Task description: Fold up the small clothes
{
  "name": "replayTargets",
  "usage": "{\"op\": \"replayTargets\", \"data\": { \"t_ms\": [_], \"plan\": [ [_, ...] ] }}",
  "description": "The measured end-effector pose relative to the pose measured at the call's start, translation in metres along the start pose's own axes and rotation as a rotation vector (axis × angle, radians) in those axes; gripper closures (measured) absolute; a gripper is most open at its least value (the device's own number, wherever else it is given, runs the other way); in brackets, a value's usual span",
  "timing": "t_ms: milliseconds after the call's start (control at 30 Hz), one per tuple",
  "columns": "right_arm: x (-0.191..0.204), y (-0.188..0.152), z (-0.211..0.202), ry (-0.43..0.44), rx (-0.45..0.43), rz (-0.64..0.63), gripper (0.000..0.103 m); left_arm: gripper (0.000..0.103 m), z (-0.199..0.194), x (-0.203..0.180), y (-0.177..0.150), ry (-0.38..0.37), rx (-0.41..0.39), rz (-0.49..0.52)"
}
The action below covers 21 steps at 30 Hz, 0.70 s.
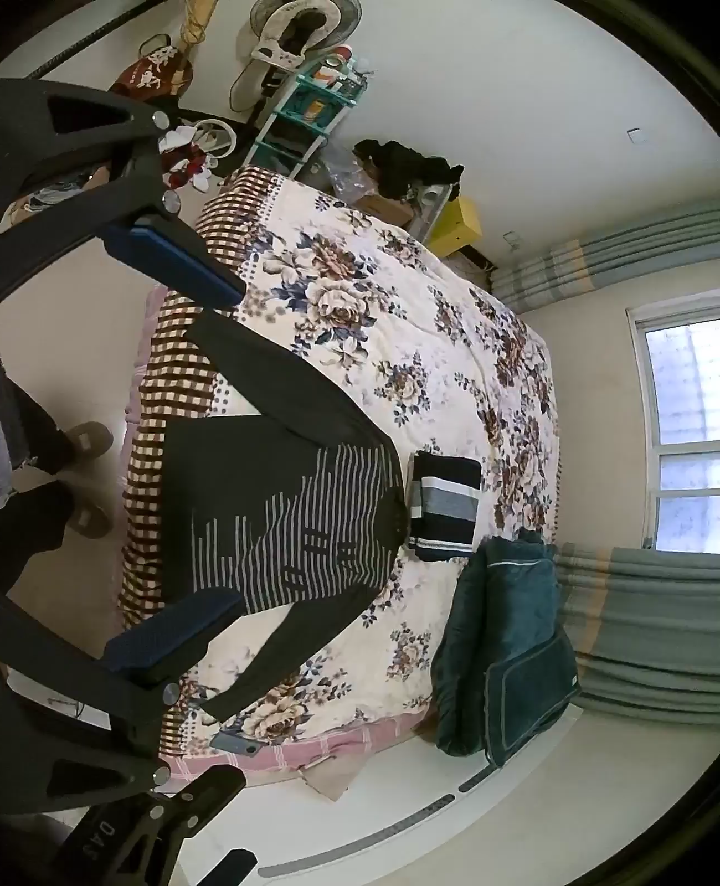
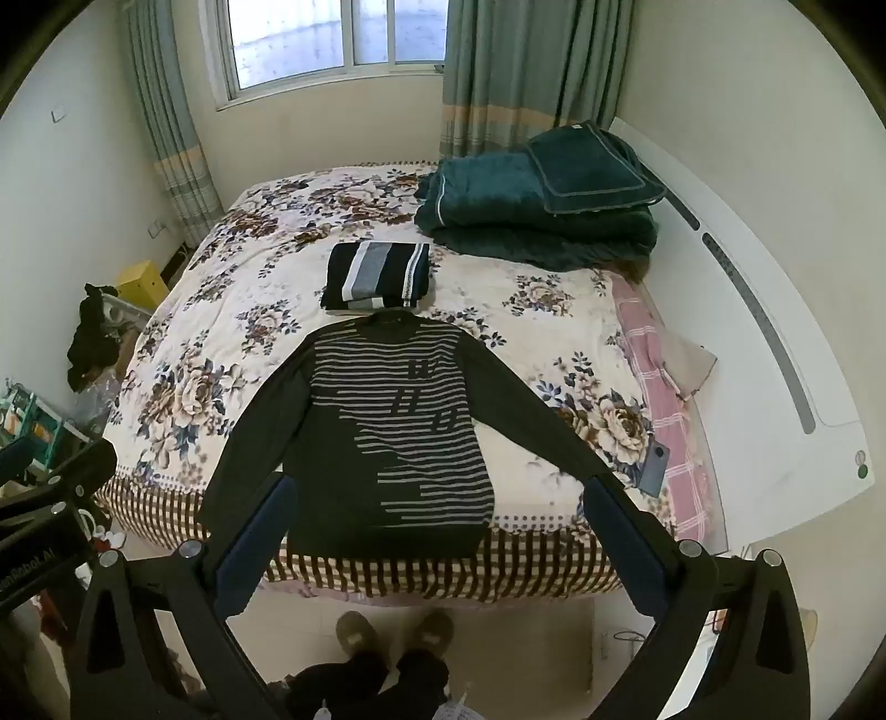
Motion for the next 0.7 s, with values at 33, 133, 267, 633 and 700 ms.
{"op": "replayTargets", "data": {
  "t_ms": [33, 133, 267, 633, 700],
  "plan": [
    [0.0, 0.0, 0.0, 0.001, -0.001, 0.0, 0.0, 0.0, 0.0, 0.0, 0.0, 0.001, 0.0, 0.0],
    [0.0, 0.0, 0.0, 0.004, 0.0, 0.002, 0.0, 0.0, 0.0, 0.0, 0.0, 0.005, 0.0, 0.001],
    [0.0, 0.0, -0.001, 0.007, -0.002, 0.003, 0.0, 0.0, 0.0, 0.0, 0.0, 0.009, -0.003, 0.004],
    [0.004, 0.009, -0.001, 0.012, -0.005, -0.005, 0.0, 0.0, 0.009, 0.001, 0.011, 0.015, -0.014, -0.007],
    [0.003, 0.012, -0.001, 0.015, -0.005, -0.005, 0.0, 0.0, 0.01, 0.002, 0.012, 0.009, -0.009, -0.008]
  ]
}}
Point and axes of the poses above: each gripper's, at about its wrist camera, not at the fingertips, and z roughly the way its jaws point, x to its left, y to its top, the point moved 6 cm from there along z, roughly the way its jaws point, and after that the axes turned 8 degrees about y, right-handed, at the moved point
